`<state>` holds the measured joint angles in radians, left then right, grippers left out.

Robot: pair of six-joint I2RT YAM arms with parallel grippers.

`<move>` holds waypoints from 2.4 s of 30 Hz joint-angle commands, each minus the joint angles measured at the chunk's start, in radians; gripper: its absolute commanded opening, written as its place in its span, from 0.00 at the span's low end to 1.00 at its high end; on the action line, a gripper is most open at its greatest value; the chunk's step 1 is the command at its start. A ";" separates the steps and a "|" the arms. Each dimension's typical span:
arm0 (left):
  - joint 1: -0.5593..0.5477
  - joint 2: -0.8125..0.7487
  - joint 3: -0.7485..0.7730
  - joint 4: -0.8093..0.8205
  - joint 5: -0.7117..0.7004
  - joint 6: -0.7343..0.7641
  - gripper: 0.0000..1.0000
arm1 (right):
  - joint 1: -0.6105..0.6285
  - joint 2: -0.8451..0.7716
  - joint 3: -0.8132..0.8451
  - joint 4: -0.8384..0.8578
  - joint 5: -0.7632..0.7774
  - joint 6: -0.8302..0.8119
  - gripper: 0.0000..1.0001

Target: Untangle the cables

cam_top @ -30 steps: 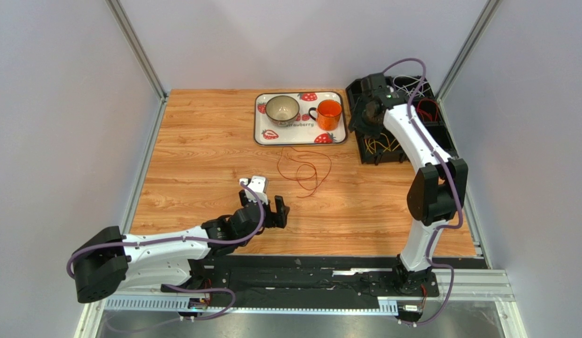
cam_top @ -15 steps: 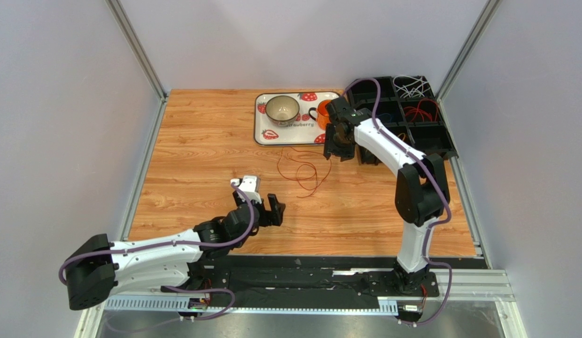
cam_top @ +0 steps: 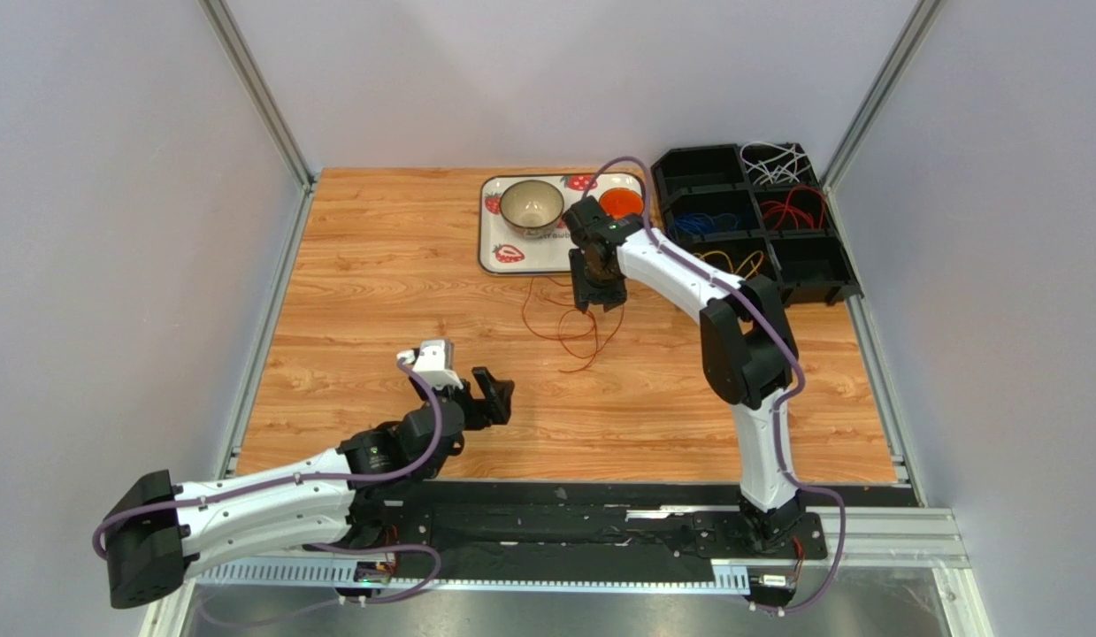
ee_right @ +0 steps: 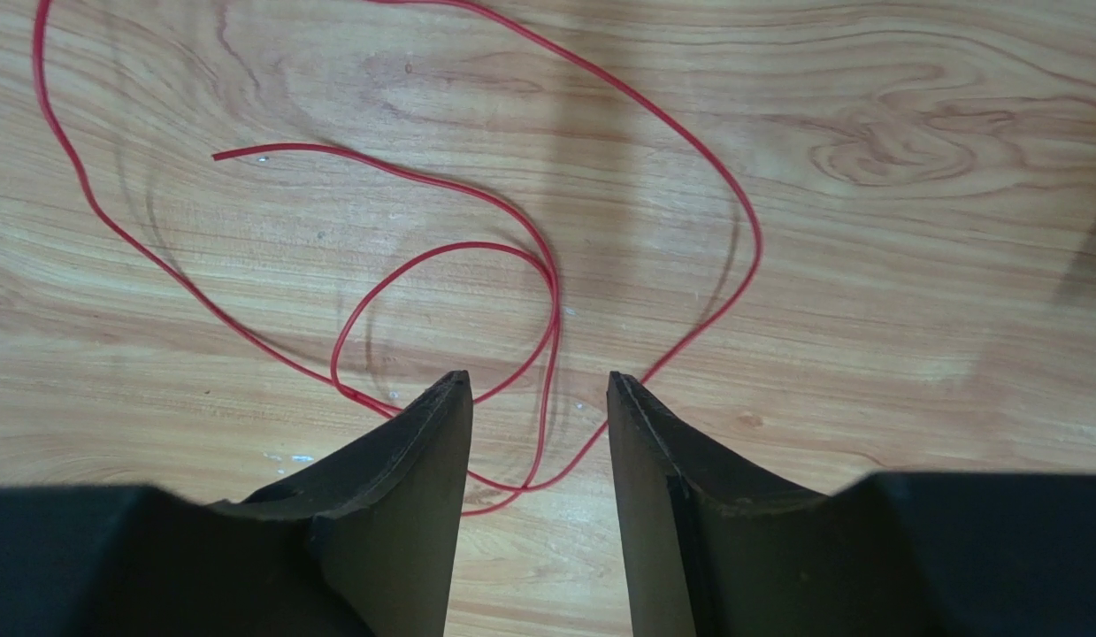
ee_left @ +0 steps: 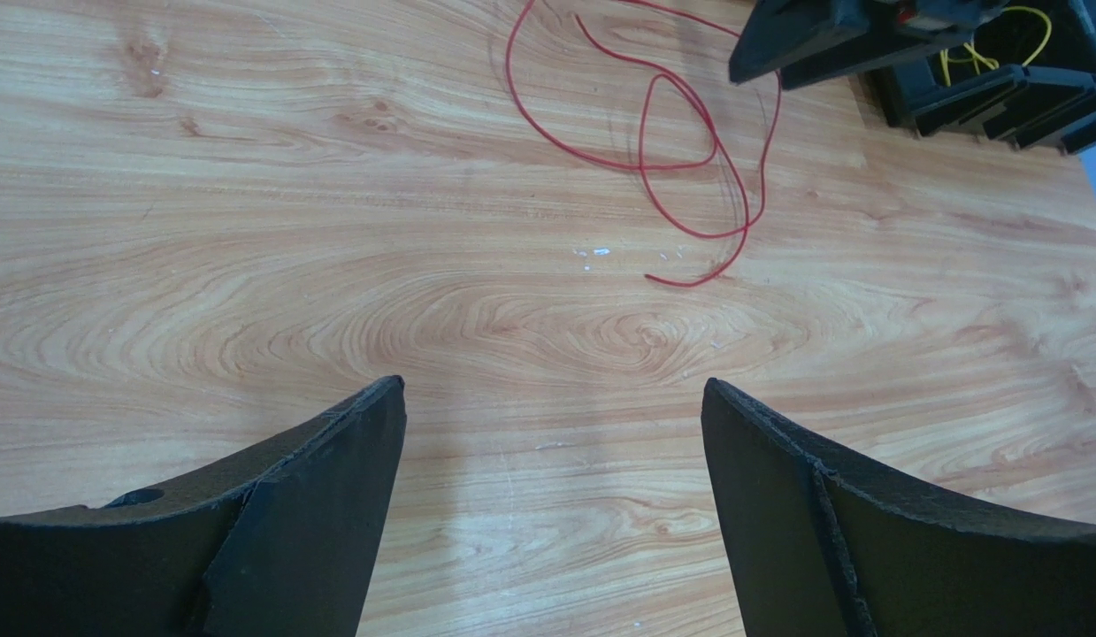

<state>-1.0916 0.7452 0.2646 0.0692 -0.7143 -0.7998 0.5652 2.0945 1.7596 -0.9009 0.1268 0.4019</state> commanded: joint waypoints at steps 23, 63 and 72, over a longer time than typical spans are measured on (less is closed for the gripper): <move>-0.002 0.042 0.012 0.017 -0.031 -0.013 0.89 | 0.081 0.076 0.077 0.003 0.100 -0.002 0.43; -0.002 0.079 0.028 0.021 -0.031 -0.006 0.89 | 0.062 0.000 -0.008 0.010 0.053 0.017 0.00; -0.004 0.085 0.033 0.021 -0.031 -0.006 0.88 | 0.067 -0.270 0.288 -0.173 0.050 -0.034 0.00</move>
<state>-1.0916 0.8268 0.2642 0.0628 -0.7349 -0.8082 0.6254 2.0388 1.8896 -1.0134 0.1886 0.4000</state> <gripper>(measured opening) 0.886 0.005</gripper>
